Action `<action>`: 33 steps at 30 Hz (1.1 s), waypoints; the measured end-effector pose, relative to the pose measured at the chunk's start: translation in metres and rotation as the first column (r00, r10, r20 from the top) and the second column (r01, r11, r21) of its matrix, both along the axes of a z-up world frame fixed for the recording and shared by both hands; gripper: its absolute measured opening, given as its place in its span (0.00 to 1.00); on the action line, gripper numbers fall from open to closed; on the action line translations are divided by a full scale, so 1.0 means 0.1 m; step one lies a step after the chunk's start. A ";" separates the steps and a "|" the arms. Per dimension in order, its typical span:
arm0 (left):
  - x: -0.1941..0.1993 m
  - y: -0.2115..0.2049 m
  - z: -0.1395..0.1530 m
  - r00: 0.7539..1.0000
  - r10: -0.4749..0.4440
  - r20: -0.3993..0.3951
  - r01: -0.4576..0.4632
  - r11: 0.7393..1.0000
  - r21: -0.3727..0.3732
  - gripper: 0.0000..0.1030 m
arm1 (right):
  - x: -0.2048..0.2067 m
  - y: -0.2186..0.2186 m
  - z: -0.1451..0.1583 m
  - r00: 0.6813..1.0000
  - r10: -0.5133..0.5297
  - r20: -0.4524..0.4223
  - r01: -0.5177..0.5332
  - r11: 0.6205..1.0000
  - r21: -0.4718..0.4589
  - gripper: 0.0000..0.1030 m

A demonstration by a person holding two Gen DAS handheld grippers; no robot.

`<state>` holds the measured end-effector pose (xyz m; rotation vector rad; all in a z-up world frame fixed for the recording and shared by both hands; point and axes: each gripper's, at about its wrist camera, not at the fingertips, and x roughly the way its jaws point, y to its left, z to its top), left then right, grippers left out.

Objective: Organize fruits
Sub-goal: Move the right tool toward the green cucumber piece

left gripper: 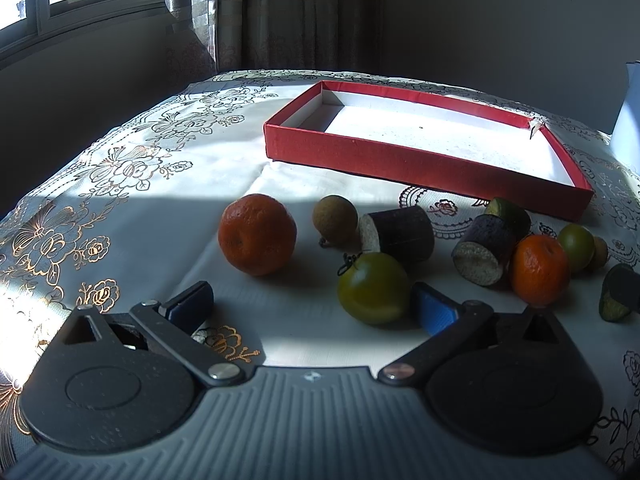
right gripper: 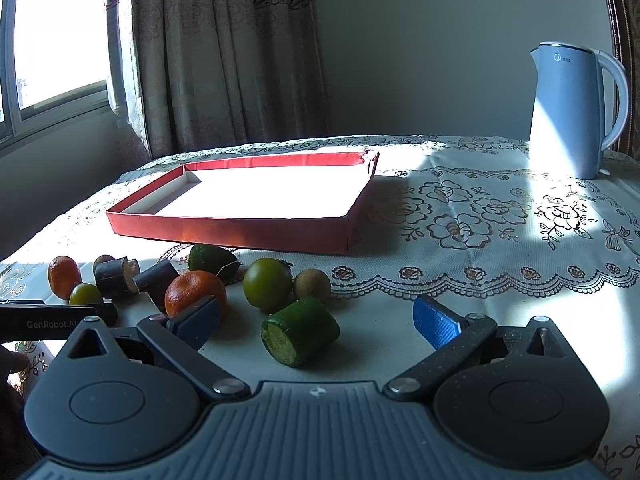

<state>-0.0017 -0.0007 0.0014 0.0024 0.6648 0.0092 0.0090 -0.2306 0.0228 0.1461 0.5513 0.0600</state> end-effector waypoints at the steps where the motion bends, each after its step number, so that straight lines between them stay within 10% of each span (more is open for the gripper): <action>1: 0.00 0.00 0.00 1.000 0.002 0.000 -0.002 1.000 0.000 1.00 | 0.00 0.00 0.00 1.000 0.000 -0.001 0.000 1.000 -0.002 1.00; 33: 0.00 0.00 0.00 1.000 0.002 0.001 -0.002 1.000 0.002 1.00 | 0.00 0.16 0.00 0.984 -0.175 -0.016 0.169 0.968 -0.183 1.00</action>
